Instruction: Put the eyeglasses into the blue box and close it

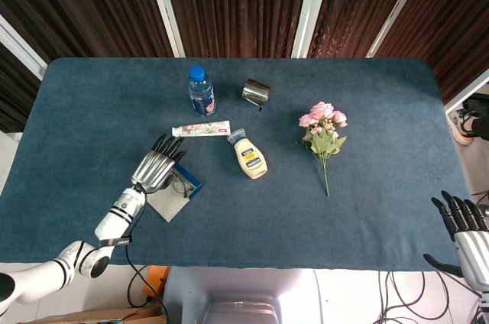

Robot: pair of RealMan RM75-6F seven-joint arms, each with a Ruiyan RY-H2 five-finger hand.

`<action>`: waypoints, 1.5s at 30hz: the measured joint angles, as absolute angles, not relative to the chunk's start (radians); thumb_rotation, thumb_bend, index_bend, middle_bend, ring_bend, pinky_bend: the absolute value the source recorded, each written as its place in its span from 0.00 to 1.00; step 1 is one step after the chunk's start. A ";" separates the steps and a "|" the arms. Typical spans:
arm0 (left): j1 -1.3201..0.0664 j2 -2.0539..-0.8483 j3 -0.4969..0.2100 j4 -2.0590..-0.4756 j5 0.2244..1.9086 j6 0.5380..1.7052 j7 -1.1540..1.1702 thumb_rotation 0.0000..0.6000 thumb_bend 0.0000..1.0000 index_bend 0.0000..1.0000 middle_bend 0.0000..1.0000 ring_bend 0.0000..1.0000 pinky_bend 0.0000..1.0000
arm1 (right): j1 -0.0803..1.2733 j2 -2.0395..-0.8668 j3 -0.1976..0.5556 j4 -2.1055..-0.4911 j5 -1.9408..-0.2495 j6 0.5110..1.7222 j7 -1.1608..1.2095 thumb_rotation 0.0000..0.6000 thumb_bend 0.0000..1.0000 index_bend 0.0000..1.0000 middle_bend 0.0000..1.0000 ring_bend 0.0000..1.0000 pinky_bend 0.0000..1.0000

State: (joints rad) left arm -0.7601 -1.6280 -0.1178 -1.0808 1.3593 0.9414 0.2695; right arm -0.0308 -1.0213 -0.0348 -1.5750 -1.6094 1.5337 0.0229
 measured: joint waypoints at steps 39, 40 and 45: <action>-0.570 -1.405 0.040 -1.342 1.389 0.986 0.324 1.00 0.23 0.19 0.00 0.00 0.01 | -0.031 -1.027 -0.055 -1.577 -1.649 1.535 0.008 1.00 0.18 0.00 0.00 0.00 0.00; -0.571 -1.410 0.039 -1.342 1.387 0.978 0.324 1.00 0.23 0.20 0.00 0.00 0.00 | -0.031 -1.027 -0.056 -1.577 -1.649 1.535 0.008 1.00 0.18 0.00 0.00 0.00 0.00; -0.578 -1.427 0.033 -1.332 1.397 0.971 0.306 1.00 0.24 0.29 0.00 0.00 0.01 | -0.030 -1.027 -0.054 -1.577 -1.645 1.534 0.008 1.00 0.18 0.00 0.00 0.00 0.00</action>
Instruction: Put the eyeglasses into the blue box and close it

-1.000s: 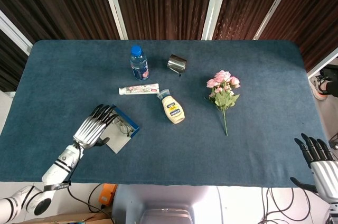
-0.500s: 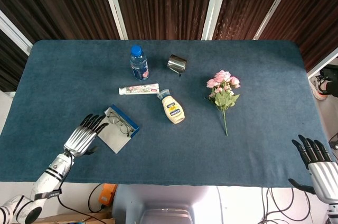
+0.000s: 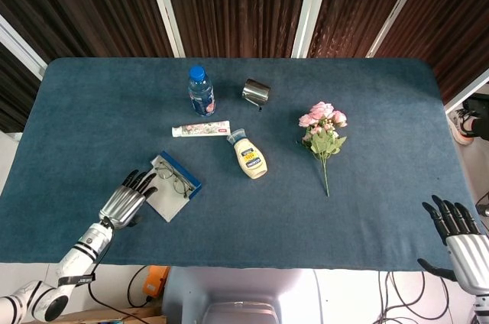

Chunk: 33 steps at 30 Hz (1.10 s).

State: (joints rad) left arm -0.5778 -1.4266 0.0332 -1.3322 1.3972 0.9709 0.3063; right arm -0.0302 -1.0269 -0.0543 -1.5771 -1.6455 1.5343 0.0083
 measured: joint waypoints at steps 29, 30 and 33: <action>-0.604 -1.461 0.009 -1.349 1.405 0.945 0.311 1.00 0.25 0.34 0.00 0.00 0.01 | -0.031 -1.022 -0.056 -1.575 -1.650 1.540 0.022 1.00 0.18 0.00 0.00 0.00 0.00; -0.604 -1.462 0.009 -1.349 1.405 0.945 0.310 1.00 0.25 0.35 0.00 0.00 0.01 | -0.031 -1.022 -0.056 -1.575 -1.651 1.540 0.022 1.00 0.18 0.00 0.00 0.00 0.00; -0.606 -1.466 0.007 -1.346 1.405 0.943 0.308 1.00 0.25 0.36 0.00 0.00 0.02 | -0.032 -1.022 -0.057 -1.575 -1.652 1.541 0.023 1.00 0.18 0.00 0.00 0.00 0.00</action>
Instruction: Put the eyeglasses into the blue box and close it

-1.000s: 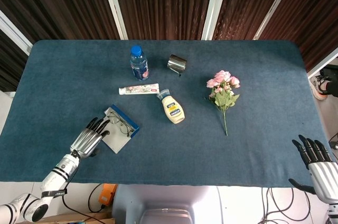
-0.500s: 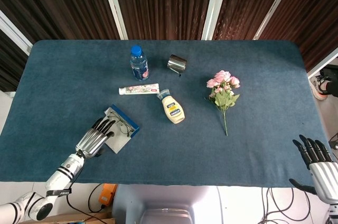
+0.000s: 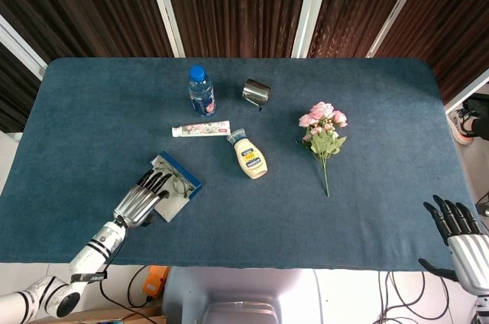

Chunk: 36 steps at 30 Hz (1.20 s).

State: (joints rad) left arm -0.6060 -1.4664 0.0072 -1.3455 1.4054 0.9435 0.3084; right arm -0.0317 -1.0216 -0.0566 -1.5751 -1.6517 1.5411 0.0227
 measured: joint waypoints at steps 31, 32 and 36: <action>-0.633 -1.473 0.003 -1.356 1.393 0.883 0.224 1.00 0.25 0.40 0.00 0.00 0.03 | -0.034 -1.019 -0.056 -1.574 -1.652 1.546 0.028 1.00 0.18 0.00 0.00 0.00 0.00; -0.635 -1.474 0.003 -1.354 1.393 0.879 0.216 1.00 0.25 0.40 0.00 0.00 0.03 | -0.034 -1.019 -0.056 -1.574 -1.652 1.546 0.029 1.00 0.18 0.00 0.00 0.00 0.00; -0.644 -1.480 0.001 -1.347 1.395 0.865 0.191 1.00 0.25 0.40 0.00 0.00 0.03 | -0.035 -1.017 -0.055 -1.573 -1.652 1.551 0.035 1.00 0.18 0.00 0.00 0.00 0.00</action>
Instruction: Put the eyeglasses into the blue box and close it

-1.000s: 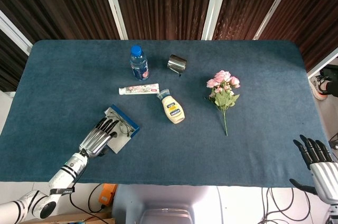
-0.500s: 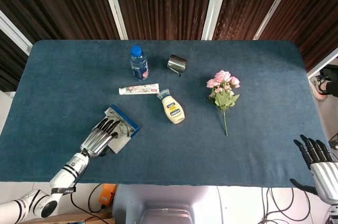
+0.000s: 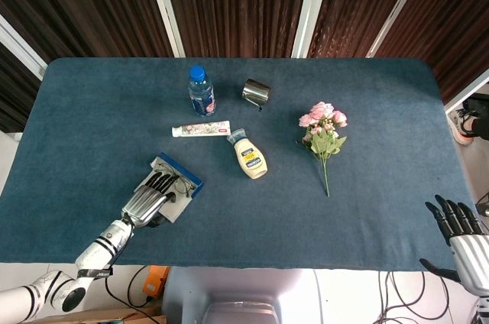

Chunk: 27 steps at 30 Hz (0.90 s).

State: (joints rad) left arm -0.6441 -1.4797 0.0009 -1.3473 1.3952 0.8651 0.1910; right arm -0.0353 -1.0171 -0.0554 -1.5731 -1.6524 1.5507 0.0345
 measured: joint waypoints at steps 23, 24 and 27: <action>-0.653 -1.529 -0.011 -1.276 1.466 0.929 0.020 1.00 0.22 0.38 0.00 0.00 0.05 | -0.038 -1.015 -0.056 -1.570 -1.656 1.557 0.042 1.00 0.18 0.00 0.00 0.00 0.00; -0.652 -1.535 -0.013 -1.267 1.472 0.939 0.011 1.00 0.22 0.38 0.00 0.00 0.05 | -0.038 -1.015 -0.056 -1.570 -1.656 1.558 0.044 1.00 0.18 0.00 0.00 0.00 0.00; -0.651 -1.554 -0.019 -1.237 1.489 0.972 -0.016 1.00 0.23 0.37 0.00 0.00 0.05 | -0.039 -1.013 -0.055 -1.570 -1.656 1.560 0.047 1.00 0.18 0.00 0.00 0.00 0.00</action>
